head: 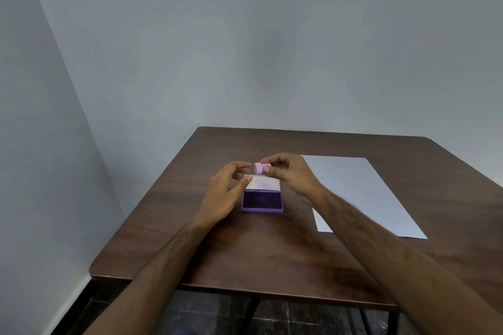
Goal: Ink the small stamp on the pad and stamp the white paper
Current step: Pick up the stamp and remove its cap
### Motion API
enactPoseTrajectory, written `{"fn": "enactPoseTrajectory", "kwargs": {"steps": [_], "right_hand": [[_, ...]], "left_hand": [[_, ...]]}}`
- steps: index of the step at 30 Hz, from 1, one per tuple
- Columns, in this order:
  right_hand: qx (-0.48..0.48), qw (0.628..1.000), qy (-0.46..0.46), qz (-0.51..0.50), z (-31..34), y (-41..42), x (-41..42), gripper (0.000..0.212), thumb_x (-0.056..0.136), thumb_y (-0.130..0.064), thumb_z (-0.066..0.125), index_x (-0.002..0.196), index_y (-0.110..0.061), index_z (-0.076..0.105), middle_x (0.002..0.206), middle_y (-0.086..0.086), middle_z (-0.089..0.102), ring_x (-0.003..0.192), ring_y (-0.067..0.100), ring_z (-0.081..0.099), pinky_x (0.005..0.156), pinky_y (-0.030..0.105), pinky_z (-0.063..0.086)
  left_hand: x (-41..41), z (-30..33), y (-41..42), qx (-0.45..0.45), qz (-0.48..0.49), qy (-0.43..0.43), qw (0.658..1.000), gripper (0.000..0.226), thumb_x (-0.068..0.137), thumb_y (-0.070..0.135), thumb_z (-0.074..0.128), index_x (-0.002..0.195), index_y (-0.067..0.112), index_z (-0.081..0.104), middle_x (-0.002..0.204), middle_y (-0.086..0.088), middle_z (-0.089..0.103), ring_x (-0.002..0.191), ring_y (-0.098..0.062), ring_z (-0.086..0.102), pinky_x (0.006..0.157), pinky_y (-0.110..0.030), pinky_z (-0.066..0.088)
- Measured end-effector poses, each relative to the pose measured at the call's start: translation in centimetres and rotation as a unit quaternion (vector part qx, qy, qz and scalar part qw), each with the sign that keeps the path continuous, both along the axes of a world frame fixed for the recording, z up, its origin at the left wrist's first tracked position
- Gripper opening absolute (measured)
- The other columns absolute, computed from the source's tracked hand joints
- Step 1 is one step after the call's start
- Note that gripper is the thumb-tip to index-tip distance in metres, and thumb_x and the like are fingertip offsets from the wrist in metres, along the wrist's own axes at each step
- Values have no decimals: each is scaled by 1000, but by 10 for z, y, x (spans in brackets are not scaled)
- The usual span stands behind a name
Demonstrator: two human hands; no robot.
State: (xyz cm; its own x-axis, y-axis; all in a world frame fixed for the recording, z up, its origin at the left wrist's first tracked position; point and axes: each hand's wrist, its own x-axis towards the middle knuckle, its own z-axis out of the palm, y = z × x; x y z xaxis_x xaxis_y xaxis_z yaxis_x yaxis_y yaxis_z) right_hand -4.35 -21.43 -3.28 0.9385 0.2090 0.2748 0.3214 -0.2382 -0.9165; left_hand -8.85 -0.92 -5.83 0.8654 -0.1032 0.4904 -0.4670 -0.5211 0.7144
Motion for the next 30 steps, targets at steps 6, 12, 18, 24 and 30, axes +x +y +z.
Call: {"fn": "enactPoseTrajectory", "kwargs": {"steps": [6, 12, 18, 24, 30], "right_hand": [[83, 996, 26, 5, -10, -8, -26, 10, 92, -14, 70, 101, -10, 73, 88, 7, 77, 85, 23, 75, 80, 30, 60], [62, 998, 15, 24, -19, -10, -36, 17, 97, -15, 63, 110, -7, 70, 83, 2, 75, 75, 11, 69, 74, 24, 59], [36, 999, -8, 39, -18, -9, -35, 17, 97, -17, 62, 108, -8, 71, 80, 0, 74, 72, 11, 67, 73, 23, 58], [48, 998, -16, 41, -19, -11, -35, 14, 96, -14, 65, 107, -12, 72, 89, -2, 76, 79, 15, 70, 80, 32, 61], [109, 992, 23, 55, -21, -14, -36, 15, 95, -12, 65, 106, -16, 73, 95, -1, 78, 86, 14, 73, 78, 23, 59]], "left_hand": [[-4, 2, -22, -12, -33, -52, 998, 21, 95, 29, 67, 116, 29, 63, 109, 21, 66, 95, -3, 63, 75, -7, 44], [-7, 0, -26, 13, -40, -75, 996, 28, 92, 23, 71, 119, 21, 64, 104, 19, 63, 91, -3, 61, 70, -6, 43], [-8, -1, -25, 1, -35, -101, 994, 19, 90, 18, 73, 108, 18, 68, 95, 23, 63, 87, 0, 61, 71, -9, 43], [-5, -1, -22, -30, -41, -77, 996, 11, 90, 18, 73, 100, 17, 69, 94, 9, 70, 86, -14, 64, 71, -28, 52], [-1, -2, -16, -86, -30, -42, 995, 19, 86, 20, 77, 105, 18, 72, 99, 6, 70, 87, -8, 64, 73, -17, 50]]}}
